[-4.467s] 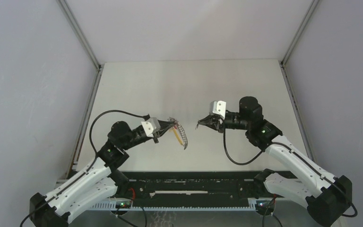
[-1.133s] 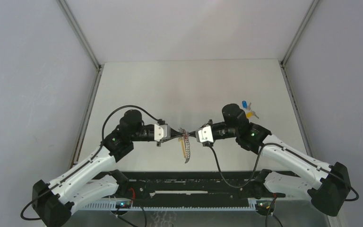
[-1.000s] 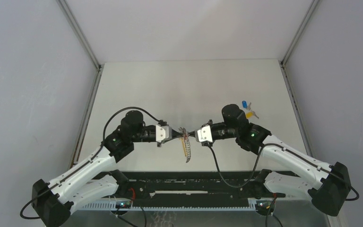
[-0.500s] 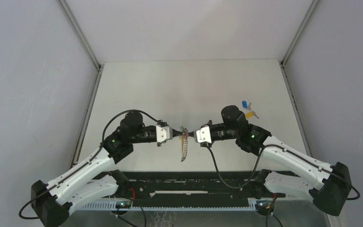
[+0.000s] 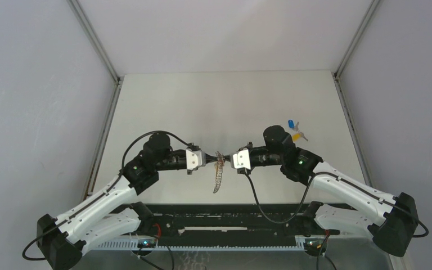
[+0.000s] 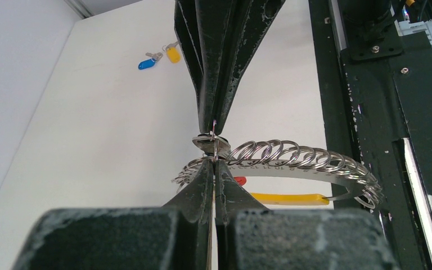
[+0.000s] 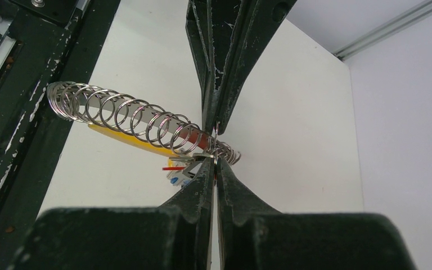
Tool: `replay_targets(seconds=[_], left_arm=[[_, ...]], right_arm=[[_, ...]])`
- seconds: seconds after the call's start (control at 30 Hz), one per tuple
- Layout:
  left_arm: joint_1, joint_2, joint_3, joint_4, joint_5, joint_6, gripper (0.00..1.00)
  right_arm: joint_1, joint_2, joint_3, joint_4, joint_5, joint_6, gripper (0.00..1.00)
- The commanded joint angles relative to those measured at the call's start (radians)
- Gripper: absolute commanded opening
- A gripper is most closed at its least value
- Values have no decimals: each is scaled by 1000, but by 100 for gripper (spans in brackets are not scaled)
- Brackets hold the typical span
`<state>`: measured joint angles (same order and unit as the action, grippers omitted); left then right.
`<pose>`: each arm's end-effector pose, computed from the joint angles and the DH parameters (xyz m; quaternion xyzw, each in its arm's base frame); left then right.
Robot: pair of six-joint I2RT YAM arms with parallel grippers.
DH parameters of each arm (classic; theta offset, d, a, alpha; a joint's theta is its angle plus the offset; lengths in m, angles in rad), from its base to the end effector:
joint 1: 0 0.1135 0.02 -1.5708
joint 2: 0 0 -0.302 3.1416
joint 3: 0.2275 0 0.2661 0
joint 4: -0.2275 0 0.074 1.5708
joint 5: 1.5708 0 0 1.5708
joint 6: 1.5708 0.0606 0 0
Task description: Put the keys on the keyring
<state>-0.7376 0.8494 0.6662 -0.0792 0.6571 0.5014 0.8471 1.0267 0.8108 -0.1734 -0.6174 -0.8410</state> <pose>0.1262 -0.1647 0.3204 0.5960 0.4975 -0.3221 0.5418 0.1352 0.2060 0.3281 -0.7038 0.3993 0.2539 0.5299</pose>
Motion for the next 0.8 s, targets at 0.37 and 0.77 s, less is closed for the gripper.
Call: replay_targets(seconds=[0.37, 0.77], left_arm=[[-6, -30, 39, 48, -19, 15, 0], [-6, -28, 42, 56, -3, 12, 0]], right_arm=[[10, -25, 50, 30, 1, 20, 0], [10, -24, 50, 43, -17, 24, 0]])
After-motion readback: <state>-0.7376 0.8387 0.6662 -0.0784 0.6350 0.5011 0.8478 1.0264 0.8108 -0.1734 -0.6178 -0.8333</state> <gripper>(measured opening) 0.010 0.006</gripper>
